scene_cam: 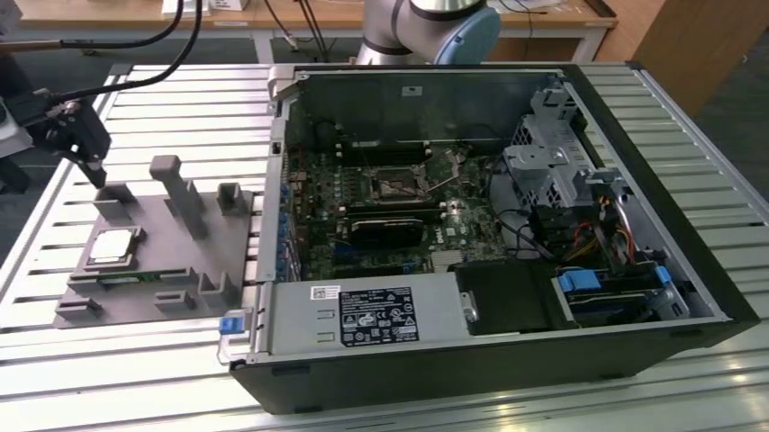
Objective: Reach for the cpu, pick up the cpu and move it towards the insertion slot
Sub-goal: 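Pick up the cpu and move it towards the insertion slot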
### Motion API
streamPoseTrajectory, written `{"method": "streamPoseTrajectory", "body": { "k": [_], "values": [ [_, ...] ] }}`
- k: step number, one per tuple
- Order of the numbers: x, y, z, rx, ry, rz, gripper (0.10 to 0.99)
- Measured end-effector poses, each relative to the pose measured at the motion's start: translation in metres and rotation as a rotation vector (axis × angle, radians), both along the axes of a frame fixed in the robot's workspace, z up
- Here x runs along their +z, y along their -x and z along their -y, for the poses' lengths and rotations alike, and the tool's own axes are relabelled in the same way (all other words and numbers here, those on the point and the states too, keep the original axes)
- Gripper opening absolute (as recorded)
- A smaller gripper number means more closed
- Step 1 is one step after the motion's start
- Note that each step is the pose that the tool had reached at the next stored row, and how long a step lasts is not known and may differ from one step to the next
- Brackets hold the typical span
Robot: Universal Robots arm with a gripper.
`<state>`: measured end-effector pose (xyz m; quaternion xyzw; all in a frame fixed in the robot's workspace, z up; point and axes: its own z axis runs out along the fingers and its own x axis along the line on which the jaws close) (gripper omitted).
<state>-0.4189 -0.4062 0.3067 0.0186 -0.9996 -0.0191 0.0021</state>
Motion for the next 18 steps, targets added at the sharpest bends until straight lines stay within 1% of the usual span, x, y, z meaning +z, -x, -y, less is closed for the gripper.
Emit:
{"method": "streamPoseTrajectory", "body": {
  "k": [6,18],
  "values": [
    [-0.011,0.001,0.0004,0.0,0.0,0.0001,0.824],
    [-0.0327,0.0014,0.0041,0.0,0.0,0.0,0.824]
  ]
}}
